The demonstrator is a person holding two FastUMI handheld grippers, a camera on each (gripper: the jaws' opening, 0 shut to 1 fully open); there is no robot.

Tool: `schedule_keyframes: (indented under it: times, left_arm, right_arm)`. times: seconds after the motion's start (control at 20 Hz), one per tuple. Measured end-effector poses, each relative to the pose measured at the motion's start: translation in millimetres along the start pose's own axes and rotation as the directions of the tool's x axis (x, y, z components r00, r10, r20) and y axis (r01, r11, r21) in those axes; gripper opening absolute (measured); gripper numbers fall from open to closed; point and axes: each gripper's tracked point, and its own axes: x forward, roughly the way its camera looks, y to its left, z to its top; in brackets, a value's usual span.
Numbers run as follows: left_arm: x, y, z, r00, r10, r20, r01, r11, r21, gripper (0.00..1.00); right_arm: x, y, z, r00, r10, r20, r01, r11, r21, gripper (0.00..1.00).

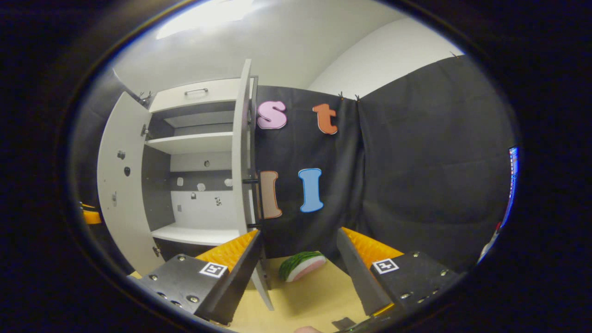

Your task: Grasp the bottle in the cabinet with the left hand and place it on the coaster, then close the right door with the right hand and the left door with the left hand.

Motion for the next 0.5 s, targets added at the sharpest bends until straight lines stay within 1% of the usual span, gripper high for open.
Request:
schedule_keyframes:
  times: [0.2, 0.3, 0.4, 0.45, 0.5]
  left_arm:
    - [-14.8, 18.7, 10.3, 0.999, 0.033, 0.014, -0.033, 0.999, 0.008, 0.98]
    - [-22.4, 27.0, 3.4, 0.999, 0.051, 0.008, -0.051, 0.999, 0.008, 0.98]
    - [-27.5, 40.5, -7.8, 0.996, 0.093, -0.009, -0.092, 0.996, 0.004, 0.98]
    - [-29.9, 45.9, -12.2, 0.994, 0.111, -0.021, -0.111, 0.994, 0.003, 1.00]
    - [-31.3, 52.5, -17.3, 0.991, 0.131, -0.032, -0.131, 0.991, 0.008, 0.99]
  right_arm:
    - [60.4, -18.0, 6.5, 1.000, 0.010, -0.010, -0.010, 1.000, 0.015, 0.98]
    - [86.8, -26.8, 2.7, 0.999, 0.002, -0.047, -0.001, 1.000, 0.015, 0.98]
    - [108.1, -25.3, 4.1, 0.998, 0.023, -0.051, -0.023, 1.000, 0.014, 0.98]
    - [116.0, -23.4, 4.2, 0.998, 0.034, -0.053, -0.033, 0.999, 0.012, 0.98]
    - [123.7, -22.3, 2.3, 0.997, 0.041, -0.065, -0.040, 0.999, 0.011, 0.98]
